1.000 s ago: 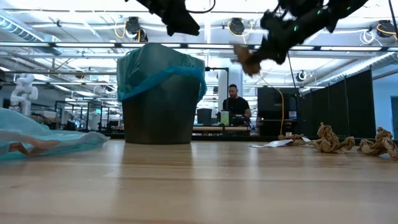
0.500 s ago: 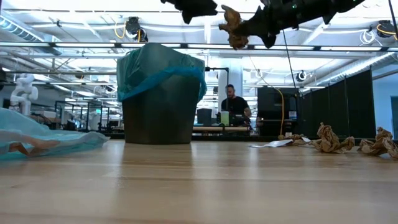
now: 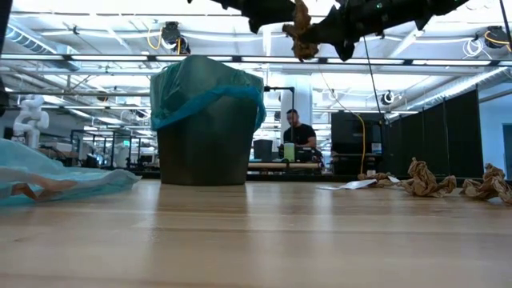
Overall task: Place trash/remove bag and relplace
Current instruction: Put the brown napkin into the black trash bin
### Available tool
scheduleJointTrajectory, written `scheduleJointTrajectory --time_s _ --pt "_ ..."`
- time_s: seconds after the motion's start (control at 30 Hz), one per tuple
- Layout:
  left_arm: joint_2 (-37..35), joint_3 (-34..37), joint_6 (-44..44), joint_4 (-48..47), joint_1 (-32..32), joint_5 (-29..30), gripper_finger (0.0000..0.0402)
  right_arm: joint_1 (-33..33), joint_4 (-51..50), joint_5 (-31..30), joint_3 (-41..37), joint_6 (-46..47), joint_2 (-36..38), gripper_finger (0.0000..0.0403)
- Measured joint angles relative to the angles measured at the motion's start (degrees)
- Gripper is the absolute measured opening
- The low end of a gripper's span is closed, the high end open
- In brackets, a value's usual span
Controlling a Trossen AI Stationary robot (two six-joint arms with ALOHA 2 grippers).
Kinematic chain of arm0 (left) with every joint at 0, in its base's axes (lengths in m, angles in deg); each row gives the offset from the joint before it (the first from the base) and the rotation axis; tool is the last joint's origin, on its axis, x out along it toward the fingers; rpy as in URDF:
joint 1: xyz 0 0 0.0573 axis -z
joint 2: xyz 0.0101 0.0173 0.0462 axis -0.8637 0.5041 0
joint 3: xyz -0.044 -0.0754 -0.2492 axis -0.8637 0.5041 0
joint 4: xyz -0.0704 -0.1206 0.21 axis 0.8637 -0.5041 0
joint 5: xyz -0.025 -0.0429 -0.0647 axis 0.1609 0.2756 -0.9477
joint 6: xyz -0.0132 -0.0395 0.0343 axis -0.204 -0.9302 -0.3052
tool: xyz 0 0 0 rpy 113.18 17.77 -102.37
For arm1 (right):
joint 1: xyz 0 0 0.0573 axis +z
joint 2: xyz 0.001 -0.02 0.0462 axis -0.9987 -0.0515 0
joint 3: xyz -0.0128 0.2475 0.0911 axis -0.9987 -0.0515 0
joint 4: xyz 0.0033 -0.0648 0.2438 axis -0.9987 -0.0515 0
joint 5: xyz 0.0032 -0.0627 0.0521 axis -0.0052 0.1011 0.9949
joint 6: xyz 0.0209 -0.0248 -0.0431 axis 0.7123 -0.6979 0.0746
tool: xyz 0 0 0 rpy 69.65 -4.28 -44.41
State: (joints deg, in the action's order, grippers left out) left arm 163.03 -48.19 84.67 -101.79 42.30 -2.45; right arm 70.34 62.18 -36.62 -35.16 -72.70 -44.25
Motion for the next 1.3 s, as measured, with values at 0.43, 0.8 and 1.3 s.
scheduleJointTrajectory --time_s 0.43,0.8,1.3 --pt "0.52 0.00 0.15 -1.01 1.84 -0.46 0.0135 -0.04 1.14 -0.04 -0.02 0.00 0.00 0.0000" --pt "0.07 0.00 4.05 -4.99 1.73 -0.40 0.0135 -0.04 1.27 -0.07 -0.02 0.54 0.00 0.0000" --pt "-2.48 -0.04 12.24 -7.56 2.56 7.61 0.0135 -1.33 2.75 0.21 -0.02 1.49 0.00 0.0000"
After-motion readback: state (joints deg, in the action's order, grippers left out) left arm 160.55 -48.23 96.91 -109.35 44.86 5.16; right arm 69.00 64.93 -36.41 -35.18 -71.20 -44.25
